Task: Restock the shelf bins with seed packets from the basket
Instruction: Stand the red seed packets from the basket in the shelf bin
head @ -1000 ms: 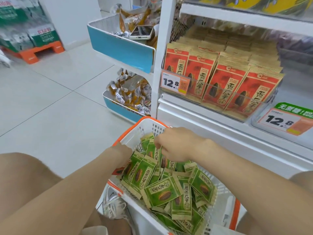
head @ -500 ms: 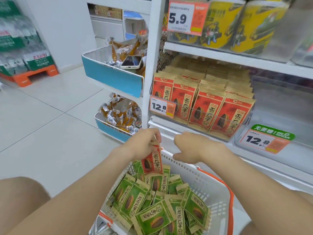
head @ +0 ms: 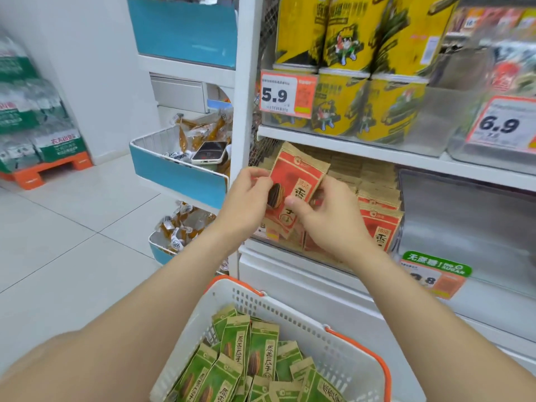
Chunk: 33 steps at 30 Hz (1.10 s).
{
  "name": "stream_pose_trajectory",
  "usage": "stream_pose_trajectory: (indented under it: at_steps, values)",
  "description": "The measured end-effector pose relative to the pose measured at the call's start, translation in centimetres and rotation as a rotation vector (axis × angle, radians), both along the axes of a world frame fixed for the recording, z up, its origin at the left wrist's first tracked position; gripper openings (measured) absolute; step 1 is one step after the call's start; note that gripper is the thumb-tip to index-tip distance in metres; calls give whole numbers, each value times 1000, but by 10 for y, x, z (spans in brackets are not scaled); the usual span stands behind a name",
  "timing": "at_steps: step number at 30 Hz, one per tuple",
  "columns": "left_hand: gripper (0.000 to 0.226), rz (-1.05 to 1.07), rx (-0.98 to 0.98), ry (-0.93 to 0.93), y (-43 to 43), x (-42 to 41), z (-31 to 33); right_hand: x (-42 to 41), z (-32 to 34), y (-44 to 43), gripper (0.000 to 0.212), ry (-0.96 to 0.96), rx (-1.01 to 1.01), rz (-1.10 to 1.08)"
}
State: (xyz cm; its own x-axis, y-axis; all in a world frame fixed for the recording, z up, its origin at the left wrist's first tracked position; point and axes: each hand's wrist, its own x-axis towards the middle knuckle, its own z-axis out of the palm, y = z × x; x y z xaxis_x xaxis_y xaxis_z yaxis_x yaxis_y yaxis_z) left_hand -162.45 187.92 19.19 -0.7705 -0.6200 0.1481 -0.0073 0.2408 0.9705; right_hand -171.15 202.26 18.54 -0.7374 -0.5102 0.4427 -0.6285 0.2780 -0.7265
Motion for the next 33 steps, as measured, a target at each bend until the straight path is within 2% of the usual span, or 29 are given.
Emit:
stream_pose_trajectory:
  at_steps: [3,7,9,13,17,22,24,27,29,33]
  values:
    - [29,34,-167,-43,-14,-11,12,-1,4,-19,20,61,-142,-34]
    - [40,139,-413,-188,-35,-17,9,-9,5,-45,16,96,-161,-42]
    - [36,182,-446,-276,-41,-18,0,-15,1,-56,14,126,-68,-46]
    - [41,195,-384,-317,-53,-23,-9,-24,-5,-73,33,317,302,-176]
    - [31,191,-348,-317,-65,-28,-12,-33,17,-78,41,300,418,-204]
    - [4,216,-575,-408,-67,-30,-20,-32,17,-83,56,326,582,-238]
    - [13,260,-609,-419,-67,-28,-19,-32,13,-85,60,327,625,-268]
    - [32,252,-559,-286,-64,-28,-14,-33,12,-85,59,345,651,-310]
    - [39,224,-610,-199,-58,-30,-11,-33,11,-83,58,365,594,-296]
    - [63,238,-744,-125,-54,-32,-11,-36,8,-82,52,261,201,-66]
